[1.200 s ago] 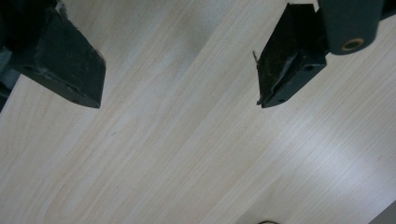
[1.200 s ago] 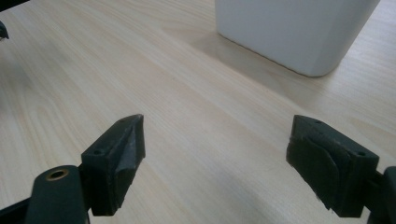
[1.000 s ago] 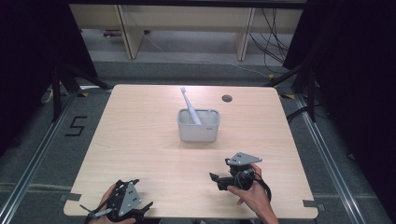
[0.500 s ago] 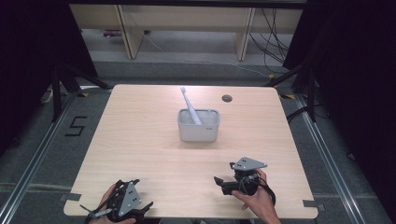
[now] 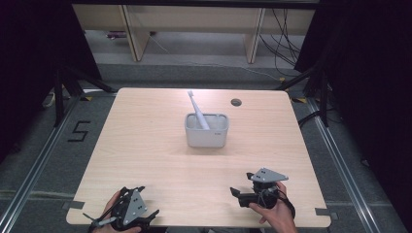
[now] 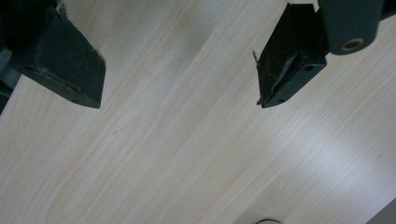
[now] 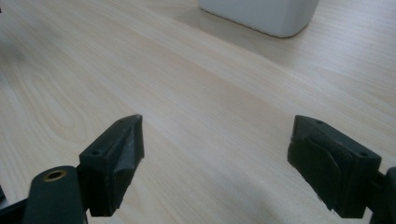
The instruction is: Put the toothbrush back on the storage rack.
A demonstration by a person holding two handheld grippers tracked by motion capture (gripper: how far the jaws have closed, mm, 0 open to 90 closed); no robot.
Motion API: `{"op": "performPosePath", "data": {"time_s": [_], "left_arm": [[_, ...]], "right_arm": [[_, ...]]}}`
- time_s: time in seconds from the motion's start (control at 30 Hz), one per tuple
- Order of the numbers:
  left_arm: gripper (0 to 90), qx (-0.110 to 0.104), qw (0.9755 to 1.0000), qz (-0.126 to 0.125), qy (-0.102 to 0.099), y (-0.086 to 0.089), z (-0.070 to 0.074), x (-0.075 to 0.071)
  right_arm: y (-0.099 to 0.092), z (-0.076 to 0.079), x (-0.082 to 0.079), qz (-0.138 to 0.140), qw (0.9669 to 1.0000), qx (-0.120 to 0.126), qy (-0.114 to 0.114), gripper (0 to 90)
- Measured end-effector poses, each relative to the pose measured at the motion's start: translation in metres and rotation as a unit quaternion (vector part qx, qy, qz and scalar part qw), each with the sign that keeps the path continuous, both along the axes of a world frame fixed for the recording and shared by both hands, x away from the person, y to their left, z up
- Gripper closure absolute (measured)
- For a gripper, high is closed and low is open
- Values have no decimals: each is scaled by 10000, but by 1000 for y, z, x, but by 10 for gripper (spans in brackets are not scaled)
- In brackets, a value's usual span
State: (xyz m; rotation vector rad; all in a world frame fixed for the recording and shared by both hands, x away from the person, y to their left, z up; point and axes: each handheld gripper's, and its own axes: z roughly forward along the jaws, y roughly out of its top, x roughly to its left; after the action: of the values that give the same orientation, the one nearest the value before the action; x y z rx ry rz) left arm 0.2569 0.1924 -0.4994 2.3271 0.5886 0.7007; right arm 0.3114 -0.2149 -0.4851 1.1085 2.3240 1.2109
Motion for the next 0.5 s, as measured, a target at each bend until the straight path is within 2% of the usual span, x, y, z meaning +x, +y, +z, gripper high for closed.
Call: {"op": "performPosePath", "data": {"time_s": [0.1, 0.13, 0.2, 0.23, 0.27, 0.3, 0.37, 0.4, 0.43, 0.47, 0.5], "left_arm": [[149, 48, 10000, 39, -58, -1, -1, 0], [149, -29, 9999, 91, -102, -2, -2, 0], [149, 12, 10000, 32, -36, 0, -1, 0], [149, 24, 10000, 29, -34, 0, -1, 0], [149, 22, 10000, 32, -34, 0, -1, 0], [149, 20, 10000, 31, -34, -1, -1, 0], [149, -110, 9998, 106, -85, -2, -2, 0], [149, 9, 9999, 72, -86, -1, -2, 0], [149, -66, 9999, 65, -52, -1, -2, 0], [149, -140, 9998, 111, -77, -2, -3, 0], [149, -92, 9999, 85, -16, -2, -2, 0]], "right_arm": [[-1, 0, -4, -50, 10000, 54, 47, 189], [-2, -1, -4, 20, 10000, 37, 44, 190], [-4, -1, -6, 27, 10000, -3, -7, 191], [-4, 0, -7, -2, 10000, 22, 42, 191], [-5, -1, -7, -2, 10000, 28, -44, 191], [-4, -1, -10, -67, 9999, 113, 100, 191], [-7, -1, -10, -6, 10000, 79, 6, 191], [-9, -1, -10, 1, 10000, 65, -14, 191], [-9, -1, -13, -76, 9999, 103, 73, 191], [-11, -1, -12, -13, 10000, 69, -28, 191], [-11, -2, -12, 6, 9999, 127, 13, 190]]}}
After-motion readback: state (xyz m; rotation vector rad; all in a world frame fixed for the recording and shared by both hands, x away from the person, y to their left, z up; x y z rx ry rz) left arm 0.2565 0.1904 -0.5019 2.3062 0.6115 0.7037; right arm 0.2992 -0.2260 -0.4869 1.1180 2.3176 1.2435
